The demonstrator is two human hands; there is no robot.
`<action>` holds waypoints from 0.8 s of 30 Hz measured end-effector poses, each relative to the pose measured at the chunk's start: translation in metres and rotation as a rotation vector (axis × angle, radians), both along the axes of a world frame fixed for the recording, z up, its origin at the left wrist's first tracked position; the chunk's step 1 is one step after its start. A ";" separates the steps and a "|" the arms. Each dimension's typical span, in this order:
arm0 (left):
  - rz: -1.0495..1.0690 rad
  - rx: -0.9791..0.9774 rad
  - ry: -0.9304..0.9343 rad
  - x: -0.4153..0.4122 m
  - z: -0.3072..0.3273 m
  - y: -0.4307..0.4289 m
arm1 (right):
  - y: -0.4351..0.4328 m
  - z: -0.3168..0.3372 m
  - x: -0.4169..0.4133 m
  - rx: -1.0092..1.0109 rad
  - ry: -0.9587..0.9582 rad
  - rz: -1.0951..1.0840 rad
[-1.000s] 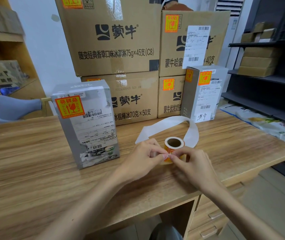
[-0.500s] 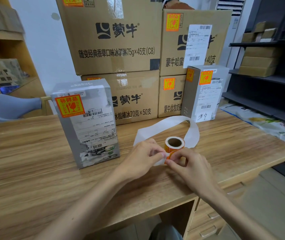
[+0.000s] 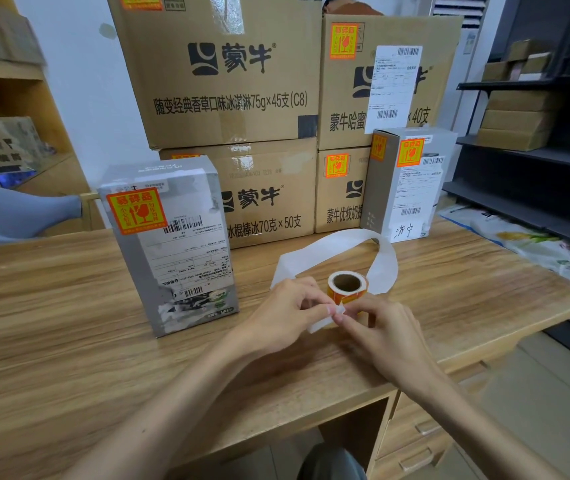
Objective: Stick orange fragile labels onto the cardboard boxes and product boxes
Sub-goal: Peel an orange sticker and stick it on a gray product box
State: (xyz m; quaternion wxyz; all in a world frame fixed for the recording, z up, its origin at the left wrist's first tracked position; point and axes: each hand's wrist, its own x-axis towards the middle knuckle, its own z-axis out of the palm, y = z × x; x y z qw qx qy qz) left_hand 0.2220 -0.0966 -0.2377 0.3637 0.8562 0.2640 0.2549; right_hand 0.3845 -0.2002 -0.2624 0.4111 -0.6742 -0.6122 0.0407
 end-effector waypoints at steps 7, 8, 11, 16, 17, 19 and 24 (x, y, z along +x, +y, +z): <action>-0.027 -0.023 0.006 -0.003 0.003 0.000 | 0.000 0.000 0.008 0.021 0.117 0.109; -0.032 -0.019 0.010 -0.003 0.004 -0.001 | 0.001 -0.001 0.008 0.018 0.117 0.110; -0.020 -0.003 0.019 -0.003 0.006 -0.002 | 0.001 -0.002 0.008 0.023 0.114 0.093; 0.044 0.035 0.040 -0.005 0.004 0.001 | 0.001 -0.002 0.007 0.023 0.158 0.059; 0.053 0.047 0.050 -0.006 0.005 0.003 | 0.000 -0.001 0.006 0.021 0.163 0.056; 0.063 0.068 0.064 -0.008 0.005 0.004 | 0.000 -0.001 0.005 0.009 0.158 0.051; 0.077 0.082 0.055 -0.008 0.006 0.005 | 0.000 0.000 0.004 0.011 0.157 0.049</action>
